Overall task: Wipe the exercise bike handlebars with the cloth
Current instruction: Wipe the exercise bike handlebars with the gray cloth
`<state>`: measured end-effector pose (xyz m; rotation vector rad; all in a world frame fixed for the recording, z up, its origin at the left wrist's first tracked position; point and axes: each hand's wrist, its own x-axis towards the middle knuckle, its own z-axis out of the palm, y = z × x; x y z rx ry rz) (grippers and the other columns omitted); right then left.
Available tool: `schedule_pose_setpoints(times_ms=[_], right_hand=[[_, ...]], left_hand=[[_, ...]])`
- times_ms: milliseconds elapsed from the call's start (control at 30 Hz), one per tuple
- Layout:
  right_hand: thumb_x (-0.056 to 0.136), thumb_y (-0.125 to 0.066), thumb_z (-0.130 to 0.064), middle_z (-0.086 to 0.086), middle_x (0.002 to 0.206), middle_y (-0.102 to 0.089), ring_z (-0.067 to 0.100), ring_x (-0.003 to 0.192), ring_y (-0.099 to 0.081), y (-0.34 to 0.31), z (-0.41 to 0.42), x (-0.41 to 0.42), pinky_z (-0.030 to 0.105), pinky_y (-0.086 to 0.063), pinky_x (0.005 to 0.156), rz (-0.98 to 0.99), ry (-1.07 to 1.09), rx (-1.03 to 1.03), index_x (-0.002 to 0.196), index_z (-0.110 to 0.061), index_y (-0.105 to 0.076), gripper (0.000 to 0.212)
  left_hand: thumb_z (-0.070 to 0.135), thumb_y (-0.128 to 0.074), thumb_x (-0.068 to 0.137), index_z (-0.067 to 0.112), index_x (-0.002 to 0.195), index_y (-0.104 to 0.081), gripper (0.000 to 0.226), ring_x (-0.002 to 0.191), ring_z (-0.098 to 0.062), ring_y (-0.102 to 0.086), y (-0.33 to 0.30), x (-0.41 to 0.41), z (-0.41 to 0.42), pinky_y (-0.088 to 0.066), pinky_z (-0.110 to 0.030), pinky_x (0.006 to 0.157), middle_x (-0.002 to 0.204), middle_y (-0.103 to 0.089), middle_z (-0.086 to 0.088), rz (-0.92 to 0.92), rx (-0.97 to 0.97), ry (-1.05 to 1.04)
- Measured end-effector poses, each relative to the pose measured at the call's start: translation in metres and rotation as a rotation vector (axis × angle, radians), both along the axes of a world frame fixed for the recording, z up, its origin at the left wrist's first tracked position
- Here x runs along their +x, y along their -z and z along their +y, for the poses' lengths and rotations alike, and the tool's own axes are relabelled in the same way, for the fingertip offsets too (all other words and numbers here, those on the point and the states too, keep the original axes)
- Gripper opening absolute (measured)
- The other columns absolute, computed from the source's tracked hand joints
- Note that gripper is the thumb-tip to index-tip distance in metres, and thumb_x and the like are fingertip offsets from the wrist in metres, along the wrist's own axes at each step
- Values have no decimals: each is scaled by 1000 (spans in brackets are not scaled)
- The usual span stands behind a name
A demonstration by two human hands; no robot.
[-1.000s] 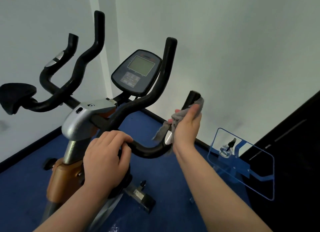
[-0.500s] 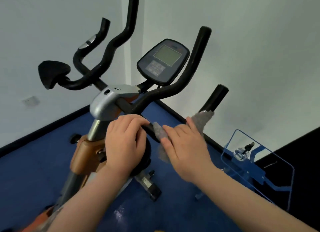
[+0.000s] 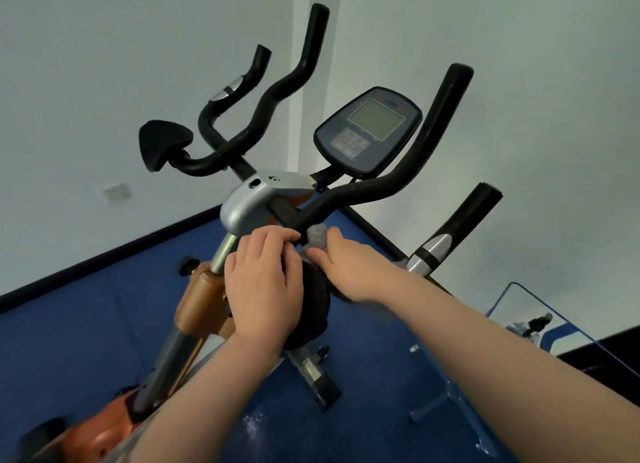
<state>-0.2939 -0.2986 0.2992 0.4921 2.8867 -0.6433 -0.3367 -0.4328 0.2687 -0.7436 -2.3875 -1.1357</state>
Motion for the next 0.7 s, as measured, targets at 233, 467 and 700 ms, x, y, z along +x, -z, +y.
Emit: schedule_pose_setpoints(times_ms=[233,467,700], right_hand=[[96,-28,-54,8,88,-60,28,71,-53,-2,7,3,36,-29,52,-102,-94,227,122,-7,-35,53],[97,-30,-53,14,110,-63,31,95,-61,-6,9,-12,44,-49,78,-81,-49,-79,131,-8,-31,57],[94,-23,-58,0,102,-58,22,93,-54,4,16,41,36,-35,70,104,-257,472,111,-20,-41,45]], left_hand=[[22,-45,86,29,93,-56,15,87,-4,-47,0,-2,1,-25,-17,78,92,-58,14,5,17,-8],[25,-46,87,27,94,-58,14,89,-5,-49,-1,1,1,-28,-18,77,95,-58,14,-18,26,-43],[28,-55,85,34,93,-52,10,83,-2,-46,2,2,-1,-31,-24,78,90,-51,19,-128,45,-159]])
